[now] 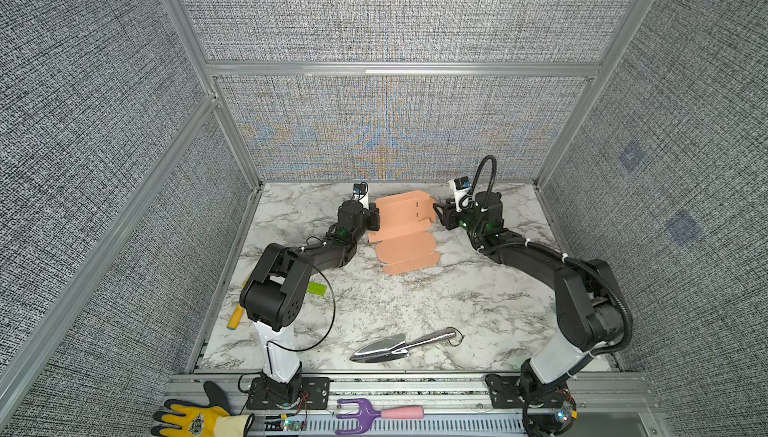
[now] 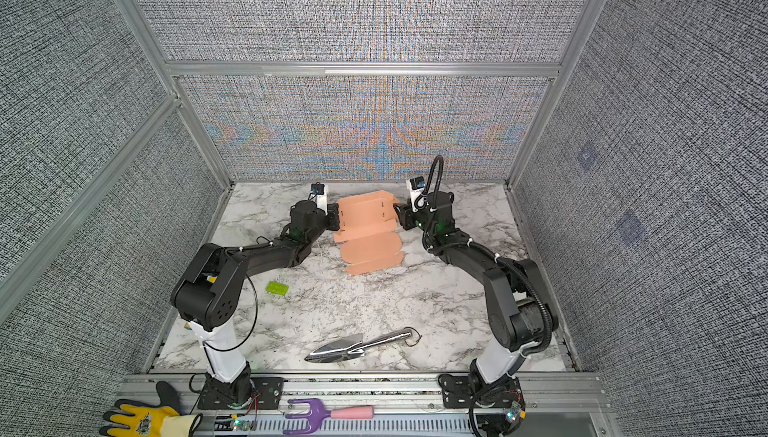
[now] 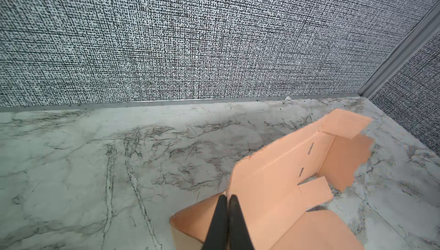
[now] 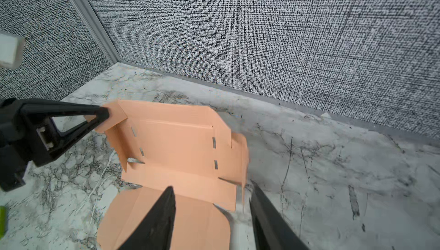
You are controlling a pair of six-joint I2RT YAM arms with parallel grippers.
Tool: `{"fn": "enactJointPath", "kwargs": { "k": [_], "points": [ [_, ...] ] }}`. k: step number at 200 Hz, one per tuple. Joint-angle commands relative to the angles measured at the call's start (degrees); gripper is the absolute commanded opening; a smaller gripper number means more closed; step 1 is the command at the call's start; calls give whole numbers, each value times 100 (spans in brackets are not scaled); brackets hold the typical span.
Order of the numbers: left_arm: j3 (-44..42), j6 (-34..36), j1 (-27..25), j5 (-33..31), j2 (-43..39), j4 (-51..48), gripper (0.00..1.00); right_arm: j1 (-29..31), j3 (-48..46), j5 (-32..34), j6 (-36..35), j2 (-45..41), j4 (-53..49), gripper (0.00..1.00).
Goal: Fold the paper box
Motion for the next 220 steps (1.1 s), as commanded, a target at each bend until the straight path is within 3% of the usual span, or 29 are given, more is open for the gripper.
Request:
{"fn": "enactJointPath", "kwargs": {
  "k": [1,67,127,149,183,201,220],
  "points": [
    [-58,183,-50,-305,-68,308,0,-98,413,-489,-375,283,-484,52],
    [-99,382,-188,-507,-74,354,0,-165,1951,-1239,-1093,1308,-1631,52],
    [6,523,-225,-417,-54,291,0,-150,2577,-1182,-1365,1867,-1940,49],
    [35,562,-228,-346,-41,251,0,-94,2814,-1167,-1471,1992,-2090,42],
    [57,587,-235,-333,-45,213,0,16,2818,-1035,-1505,1977,-2073,24],
    [108,544,-235,-357,-32,162,0,89,2735,-736,-1381,1946,-1923,9],
    [129,440,-234,-399,-35,141,0,157,2618,-375,-1029,1911,-1677,3]
  ]
}}
